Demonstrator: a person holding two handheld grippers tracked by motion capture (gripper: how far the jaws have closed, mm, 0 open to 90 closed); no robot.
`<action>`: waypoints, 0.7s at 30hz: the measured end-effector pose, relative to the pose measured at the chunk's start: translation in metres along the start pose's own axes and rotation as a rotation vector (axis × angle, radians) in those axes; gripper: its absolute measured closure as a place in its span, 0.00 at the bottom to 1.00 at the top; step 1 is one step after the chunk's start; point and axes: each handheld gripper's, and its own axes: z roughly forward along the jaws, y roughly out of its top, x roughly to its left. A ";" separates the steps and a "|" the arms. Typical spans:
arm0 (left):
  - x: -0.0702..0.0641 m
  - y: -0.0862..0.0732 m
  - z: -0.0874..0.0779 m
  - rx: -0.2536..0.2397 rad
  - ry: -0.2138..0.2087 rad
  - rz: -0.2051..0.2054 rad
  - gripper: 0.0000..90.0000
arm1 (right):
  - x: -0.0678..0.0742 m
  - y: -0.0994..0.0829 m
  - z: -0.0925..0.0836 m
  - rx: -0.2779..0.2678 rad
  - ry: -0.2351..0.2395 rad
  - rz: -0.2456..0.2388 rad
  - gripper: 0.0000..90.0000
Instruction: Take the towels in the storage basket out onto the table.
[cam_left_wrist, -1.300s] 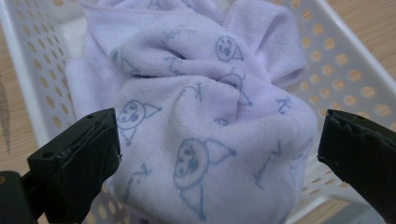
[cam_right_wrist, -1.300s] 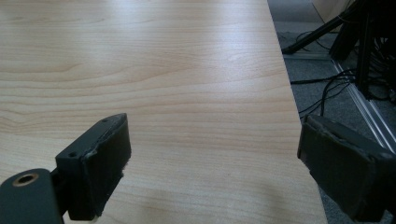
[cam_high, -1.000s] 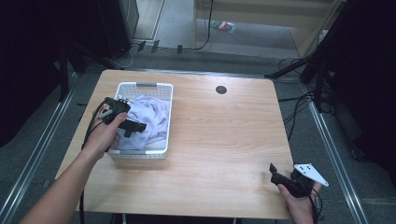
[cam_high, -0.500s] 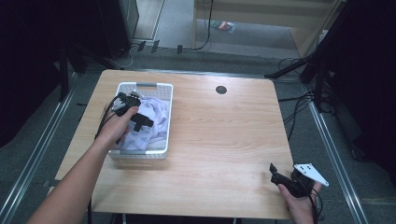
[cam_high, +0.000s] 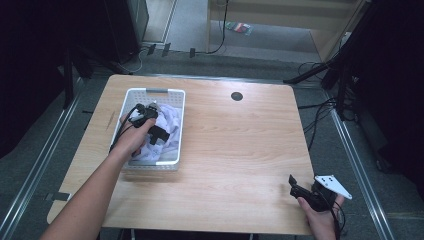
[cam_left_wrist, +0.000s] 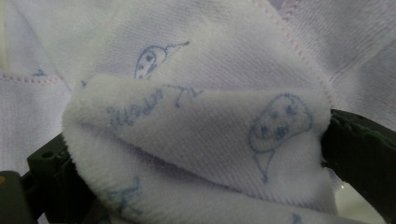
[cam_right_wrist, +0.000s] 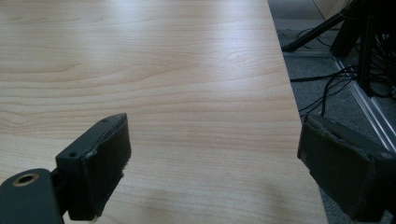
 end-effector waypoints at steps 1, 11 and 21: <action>0.000 0.001 0.002 0.010 0.001 -0.005 0.00 | 0.000 0.000 0.000 0.000 -0.001 0.000 0.11; -0.004 -0.002 0.010 0.027 0.036 0.050 0.00 | 0.000 0.000 0.000 0.001 -0.001 0.000 0.11; -0.012 -0.001 0.015 0.059 0.086 0.070 0.01 | 0.000 0.000 0.000 0.000 -0.004 -0.001 0.11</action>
